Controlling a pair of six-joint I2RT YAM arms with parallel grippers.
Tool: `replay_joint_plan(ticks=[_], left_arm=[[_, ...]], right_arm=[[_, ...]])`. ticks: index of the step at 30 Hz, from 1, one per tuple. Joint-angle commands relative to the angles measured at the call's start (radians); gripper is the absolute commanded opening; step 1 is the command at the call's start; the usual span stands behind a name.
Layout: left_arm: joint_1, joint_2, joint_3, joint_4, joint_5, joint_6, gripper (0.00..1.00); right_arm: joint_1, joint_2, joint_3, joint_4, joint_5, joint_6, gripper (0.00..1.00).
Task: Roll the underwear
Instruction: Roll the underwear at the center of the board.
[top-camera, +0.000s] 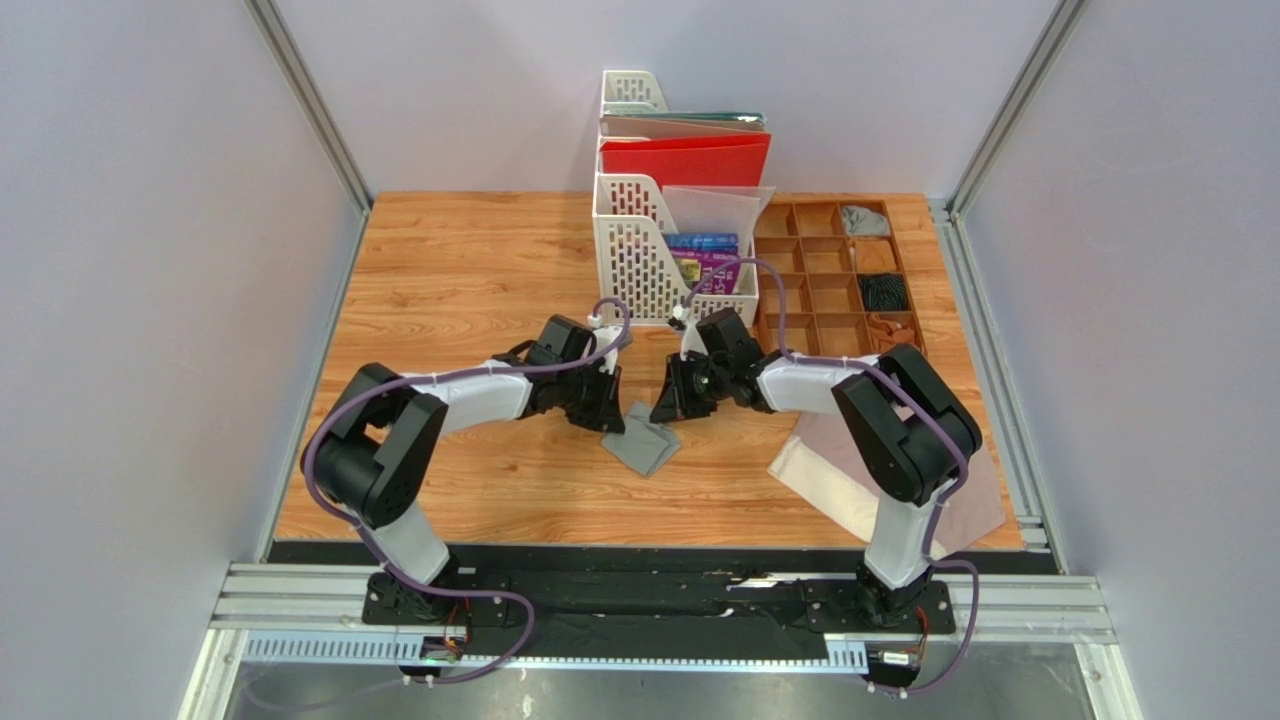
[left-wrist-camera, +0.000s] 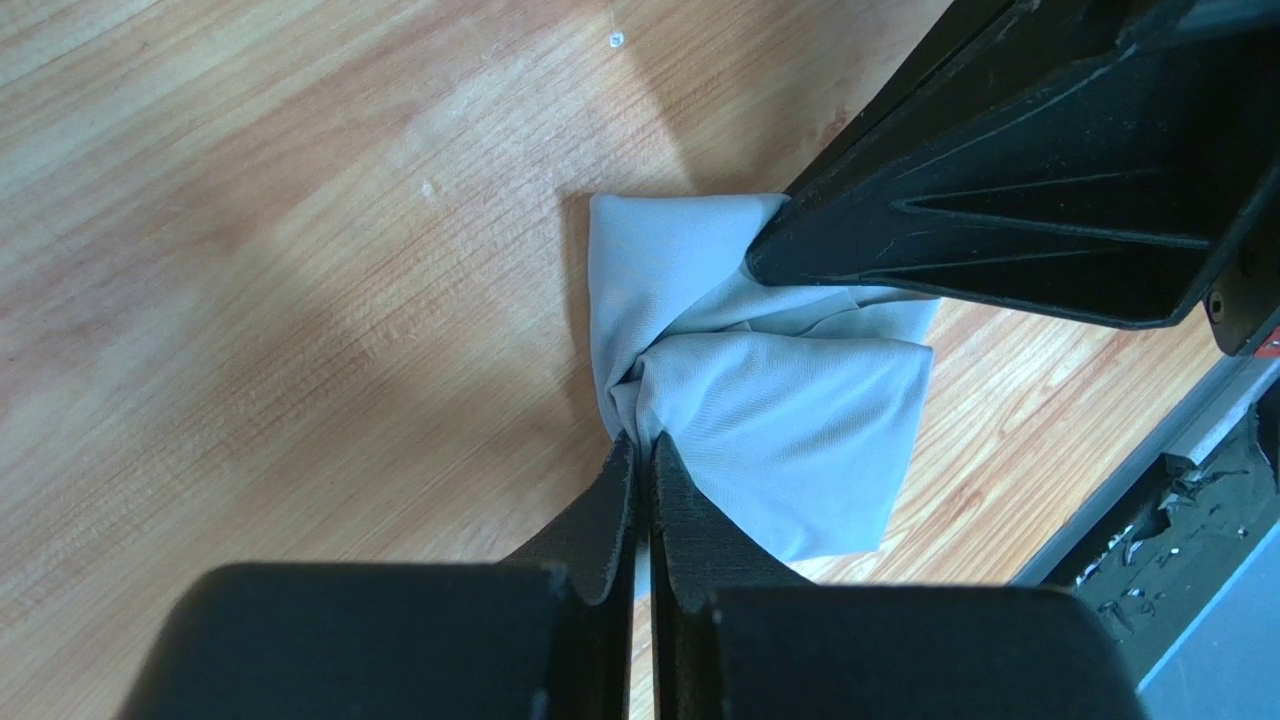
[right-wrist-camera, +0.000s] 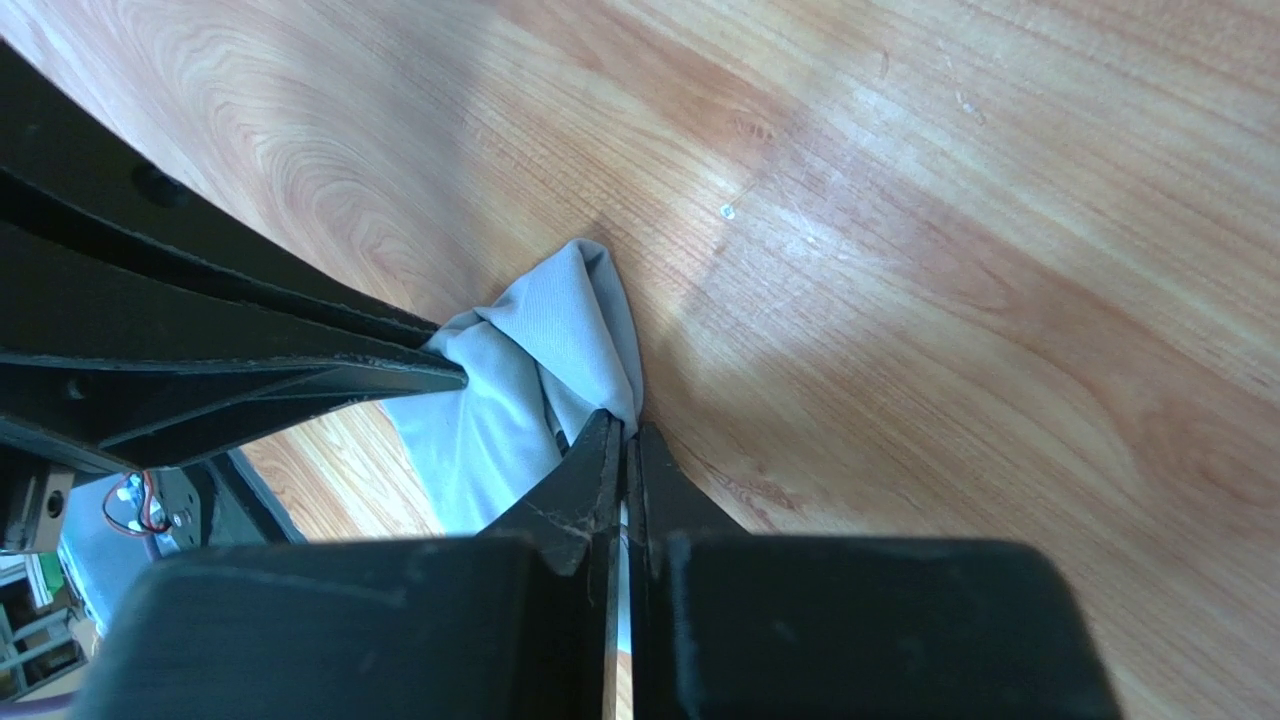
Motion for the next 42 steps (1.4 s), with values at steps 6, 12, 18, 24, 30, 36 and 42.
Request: replay_joint_plan(ticks=[6, 12, 18, 24, 30, 36, 42], left_arm=[[-0.017, 0.029, 0.048, -0.046, -0.023, 0.016, 0.00], [-0.017, 0.049, 0.065, -0.066, -0.030, 0.001, 0.00], [-0.017, 0.062, 0.073, -0.069, -0.043, -0.022, 0.00], [-0.017, 0.070, 0.074, -0.059, -0.029, -0.039, 0.00], [-0.017, 0.073, 0.071, -0.059, -0.034, -0.033, 0.00], [-0.017, 0.072, 0.065, -0.056, -0.025, -0.027, 0.00], [-0.017, 0.055, 0.051, -0.040, -0.013, -0.017, 0.00]], right_arm=[[0.023, -0.094, -0.027, 0.092, 0.008, 0.020, 0.00], [0.041, -0.107, -0.043, 0.098, 0.001, 0.008, 0.00], [0.061, -0.092, -0.040, 0.076, -0.024, -0.018, 0.00], [0.075, -0.097, -0.043, 0.063, -0.030, -0.038, 0.06], [0.075, -0.121, -0.033, 0.020, -0.073, -0.076, 0.31], [0.075, -0.175, -0.043, -0.077, -0.056, -0.147, 0.40], [0.075, -0.224, -0.047, -0.086, -0.039, -0.152, 0.43]])
